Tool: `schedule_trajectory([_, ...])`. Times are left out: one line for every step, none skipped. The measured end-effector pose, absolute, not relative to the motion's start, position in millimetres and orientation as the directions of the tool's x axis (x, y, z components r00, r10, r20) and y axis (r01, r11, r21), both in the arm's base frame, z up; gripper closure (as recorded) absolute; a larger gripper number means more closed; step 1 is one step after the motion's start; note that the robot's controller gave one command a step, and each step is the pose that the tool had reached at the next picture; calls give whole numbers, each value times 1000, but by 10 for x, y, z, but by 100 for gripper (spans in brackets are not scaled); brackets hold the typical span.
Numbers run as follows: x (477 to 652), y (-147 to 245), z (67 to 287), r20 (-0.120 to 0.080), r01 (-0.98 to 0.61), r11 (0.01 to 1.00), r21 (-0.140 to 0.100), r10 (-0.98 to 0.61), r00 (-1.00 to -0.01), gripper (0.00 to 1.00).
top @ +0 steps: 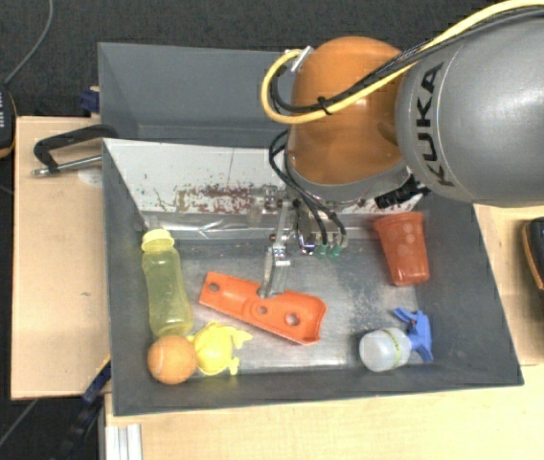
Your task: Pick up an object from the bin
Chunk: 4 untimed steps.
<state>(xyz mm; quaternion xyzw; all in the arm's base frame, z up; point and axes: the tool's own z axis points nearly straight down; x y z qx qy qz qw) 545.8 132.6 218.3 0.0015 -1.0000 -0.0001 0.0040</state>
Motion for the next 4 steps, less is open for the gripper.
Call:
schedule_trajectory([5474,1320,2230,-1,-1,1000,2,-1,-1000,0])
schedule_trajectory([5106,1014,1825,0,21,1000,3,21,-1000,0])
schedule_trajectory([5011,1054,1568,5,39,999,-1,39,-999,0])
schedule_trajectory([4949,1158,1527,1,52,999,4,52,-999,100])
